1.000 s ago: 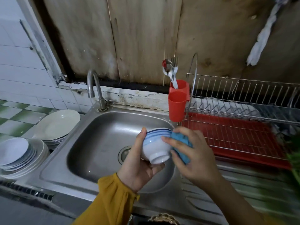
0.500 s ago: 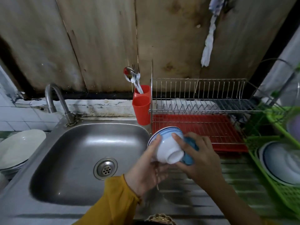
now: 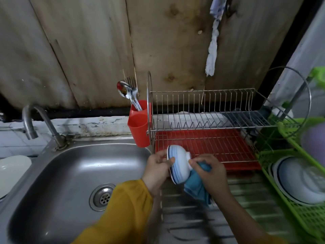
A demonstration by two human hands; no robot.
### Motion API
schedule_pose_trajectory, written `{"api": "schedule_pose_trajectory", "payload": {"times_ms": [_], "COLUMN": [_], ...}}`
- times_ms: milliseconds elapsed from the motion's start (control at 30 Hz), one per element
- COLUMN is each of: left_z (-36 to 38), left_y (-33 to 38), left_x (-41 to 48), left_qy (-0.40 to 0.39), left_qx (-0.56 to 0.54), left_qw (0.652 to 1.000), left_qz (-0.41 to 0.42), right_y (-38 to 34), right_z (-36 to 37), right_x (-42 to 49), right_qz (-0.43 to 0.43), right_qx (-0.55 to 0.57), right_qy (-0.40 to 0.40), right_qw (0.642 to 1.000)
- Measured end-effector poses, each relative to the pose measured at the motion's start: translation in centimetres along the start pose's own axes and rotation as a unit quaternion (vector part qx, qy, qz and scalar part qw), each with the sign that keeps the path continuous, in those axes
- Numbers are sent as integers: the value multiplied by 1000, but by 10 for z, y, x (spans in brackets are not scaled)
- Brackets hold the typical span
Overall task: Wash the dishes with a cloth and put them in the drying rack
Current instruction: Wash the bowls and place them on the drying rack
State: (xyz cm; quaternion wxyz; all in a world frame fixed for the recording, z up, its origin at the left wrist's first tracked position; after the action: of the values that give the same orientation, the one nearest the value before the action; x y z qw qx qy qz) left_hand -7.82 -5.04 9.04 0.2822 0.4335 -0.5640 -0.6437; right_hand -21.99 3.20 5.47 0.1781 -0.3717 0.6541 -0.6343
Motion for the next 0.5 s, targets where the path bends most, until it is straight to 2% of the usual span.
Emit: {"api": "schedule_pose_trajectory", "payload": {"times_ms": [100, 233, 367, 433, 500], "left_z": [-7, -6, -3, -5, -11], "left_y": [8, 9, 8, 3, 0], "left_x": [10, 22, 33, 40, 47], "left_qy": [-20, -52, -67, -81, -114], "left_qx": [-53, -109, -136, -60, 109], "left_qw": [998, 992, 988, 993, 979], "left_qz": [-4, 20, 23, 61, 131], "right_y": [-10, -12, -8, -5, -1], "right_z": [-8, -15, -9, -5, 0], "right_x": [8, 22, 31, 38, 46], "right_qz": [33, 72, 52, 38, 25], "right_qx": [26, 0, 58, 62, 33], "right_qy": [-32, -148, -138, -126, -124], "right_qw": [999, 986, 987, 989, 991]}}
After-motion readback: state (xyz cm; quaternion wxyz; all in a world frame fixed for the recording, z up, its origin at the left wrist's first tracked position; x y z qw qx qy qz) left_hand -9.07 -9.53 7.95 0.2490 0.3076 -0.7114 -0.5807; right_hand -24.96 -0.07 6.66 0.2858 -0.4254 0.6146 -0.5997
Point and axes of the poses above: each hand's wrist, its own x-axis towards the middle knuckle, its own z-axis out of the palm, y = z × x, the point moved 1 cm from there along x, towards the middle knuckle, and after that the axes turned 6 degrees about x, right-handed, at the moved point
